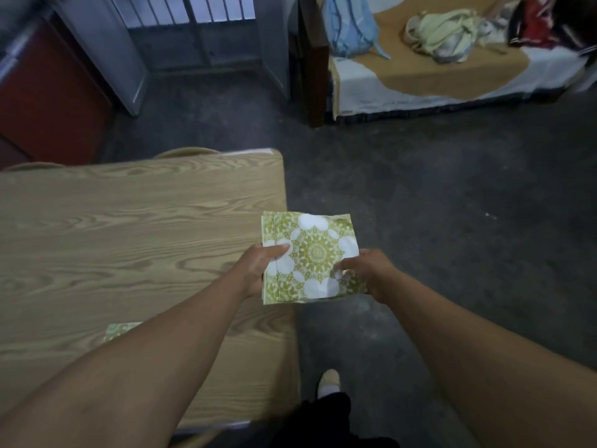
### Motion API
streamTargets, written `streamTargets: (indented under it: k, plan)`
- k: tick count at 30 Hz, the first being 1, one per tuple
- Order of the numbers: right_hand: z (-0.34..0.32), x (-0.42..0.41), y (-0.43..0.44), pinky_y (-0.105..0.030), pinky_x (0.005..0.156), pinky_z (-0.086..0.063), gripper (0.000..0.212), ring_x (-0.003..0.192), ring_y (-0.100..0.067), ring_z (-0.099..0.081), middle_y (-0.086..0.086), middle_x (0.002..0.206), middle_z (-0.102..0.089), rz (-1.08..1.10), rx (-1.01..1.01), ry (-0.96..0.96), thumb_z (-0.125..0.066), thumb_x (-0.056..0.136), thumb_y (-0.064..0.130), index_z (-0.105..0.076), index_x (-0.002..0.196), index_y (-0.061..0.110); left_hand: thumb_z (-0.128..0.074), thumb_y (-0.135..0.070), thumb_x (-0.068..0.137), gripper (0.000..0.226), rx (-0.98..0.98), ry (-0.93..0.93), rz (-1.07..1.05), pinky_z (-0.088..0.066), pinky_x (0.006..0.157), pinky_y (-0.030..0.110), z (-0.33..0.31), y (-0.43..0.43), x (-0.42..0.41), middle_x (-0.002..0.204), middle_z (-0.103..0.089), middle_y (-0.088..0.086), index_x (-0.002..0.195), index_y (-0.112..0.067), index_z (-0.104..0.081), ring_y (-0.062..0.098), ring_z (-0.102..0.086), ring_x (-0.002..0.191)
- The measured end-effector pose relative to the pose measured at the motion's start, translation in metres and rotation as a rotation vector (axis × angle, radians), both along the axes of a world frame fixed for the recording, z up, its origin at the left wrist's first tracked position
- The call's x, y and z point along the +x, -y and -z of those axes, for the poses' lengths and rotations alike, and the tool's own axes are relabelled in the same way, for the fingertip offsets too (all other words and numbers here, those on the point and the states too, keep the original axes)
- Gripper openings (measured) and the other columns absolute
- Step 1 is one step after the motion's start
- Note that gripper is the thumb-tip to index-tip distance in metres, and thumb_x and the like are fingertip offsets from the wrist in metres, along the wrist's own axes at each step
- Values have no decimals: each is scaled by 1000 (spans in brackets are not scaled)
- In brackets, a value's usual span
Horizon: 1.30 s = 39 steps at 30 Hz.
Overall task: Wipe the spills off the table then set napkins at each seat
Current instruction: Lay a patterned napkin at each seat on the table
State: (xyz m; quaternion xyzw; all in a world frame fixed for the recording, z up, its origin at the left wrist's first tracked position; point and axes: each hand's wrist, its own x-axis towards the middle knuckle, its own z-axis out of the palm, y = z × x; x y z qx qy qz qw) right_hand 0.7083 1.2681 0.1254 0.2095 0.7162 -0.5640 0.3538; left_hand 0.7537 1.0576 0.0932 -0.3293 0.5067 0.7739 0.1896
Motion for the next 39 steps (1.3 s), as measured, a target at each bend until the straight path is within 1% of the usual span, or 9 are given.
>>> streamTargets:
  k: [2, 8, 13, 16, 20, 23, 26, 31, 39]
  plan:
    - [-5, -17, -3, -33, 62, -56, 24, 76, -31, -67, -18, 91, -70, -32, 5, 12, -75, 71, -5, -68, 93, 0, -58, -11, 92, 31, 14, -15, -1, -52, 91, 54, -4, -7, -13, 119, -67, 21, 121, -3, -61, 38, -65, 107]
    - [-6, -70, 2, -42, 74, -57, 32, 87, -35, -69, -20, 101, -71, -122, 33, 32, -75, 75, 0, -67, 106, -2, -57, -16, 92, 28, 65, -35, -21, -57, 81, 43, -10, -7, -51, 113, -70, 15, 118, -8, -63, 30, -70, 96]
    - [-8, -123, 12, -26, 51, -52, 28, 68, -24, -65, -14, 93, -69, -205, -12, 77, -70, 83, 5, -64, 110, -1, -54, -17, 93, 30, 134, -46, -98, -54, 86, 45, -13, 2, -88, 114, -70, 15, 120, -9, -63, 31, -69, 99]
    - [-10, -165, 20, -29, 57, -53, 31, 73, -27, -66, -21, 107, -69, -274, -25, 81, -70, 83, 3, -64, 112, -3, -52, -17, 94, 29, 133, -46, -174, -54, 84, 44, -16, 5, -117, 111, -70, 14, 119, -10, -63, 31, -69, 96]
    - [-17, -236, 37, -30, 62, -56, 33, 77, -27, -67, -17, 102, -69, -408, -44, 55, -71, 81, 1, -64, 113, -3, -53, -16, 94, 27, 95, -43, -297, -55, 81, 43, -21, 8, -165, 106, -72, 13, 118, -10, -63, 30, -70, 93]
    - [-20, -282, 52, -41, 79, -58, 38, 87, -32, -69, -17, 104, -70, -453, -14, 26, -76, 75, 0, -66, 111, -3, -55, -13, 92, 28, 42, -34, -395, -53, 87, 49, -28, 12, -196, 112, -69, 16, 119, -9, -62, 33, -67, 99]
    - [-21, -325, 76, -51, 89, -55, 43, 96, -37, -68, -20, 109, -70, -538, 16, 16, -78, 71, 0, -66, 112, -3, -55, -10, 93, 24, -5, -42, -504, -56, 78, 46, -32, 19, -221, 108, -70, 16, 115, -9, -63, 32, -68, 93]
    - [-17, -373, 126, -46, 87, -55, 42, 99, -38, -66, -20, 109, -69, -674, 51, -5, -74, 69, -8, -65, 110, -3, -56, -8, 92, 27, -20, 16, -660, -53, 85, 53, -32, 43, -248, 114, -68, 20, 118, -6, -62, 37, -66, 101]
    - [-14, -450, 252, -42, 90, -54, 47, 105, -35, -64, -17, 116, -66, -912, 94, -109, -77, 71, -1, -62, 116, -2, -56, -6, 92, 20, -108, 21, -819, -56, 74, 43, -21, 133, -304, 104, -71, 13, 111, -7, -64, 29, -69, 89]
